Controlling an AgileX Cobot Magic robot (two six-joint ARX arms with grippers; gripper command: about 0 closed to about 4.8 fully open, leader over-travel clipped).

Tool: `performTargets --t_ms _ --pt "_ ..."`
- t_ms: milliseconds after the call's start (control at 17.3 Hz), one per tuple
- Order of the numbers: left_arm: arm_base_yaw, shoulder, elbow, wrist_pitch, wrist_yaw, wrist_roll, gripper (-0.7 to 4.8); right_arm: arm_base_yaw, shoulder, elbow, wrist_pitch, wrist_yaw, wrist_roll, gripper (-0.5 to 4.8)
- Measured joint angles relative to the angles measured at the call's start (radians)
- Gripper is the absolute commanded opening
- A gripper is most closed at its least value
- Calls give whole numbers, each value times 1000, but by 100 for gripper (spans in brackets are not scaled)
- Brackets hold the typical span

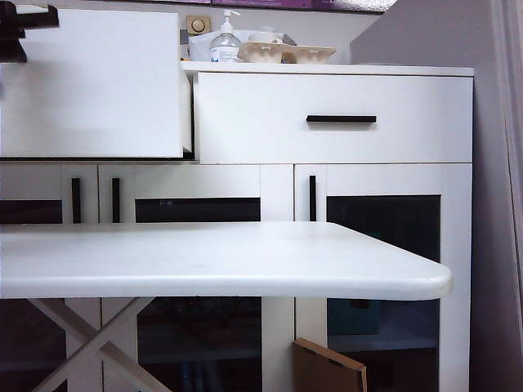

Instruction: Pick up a can of beer from the white table, open the left drawer, place the beer inside the drawer, and finally close the drawer.

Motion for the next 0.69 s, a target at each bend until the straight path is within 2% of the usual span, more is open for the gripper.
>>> performTargets --t_ms 174,694 --pt "0 45 24 32 -11 0 -6 0 0 0 0 -6 0 -6" --pt "1 225 214 16 -19 0 -6 0 0 0 0 -7 0 -6"
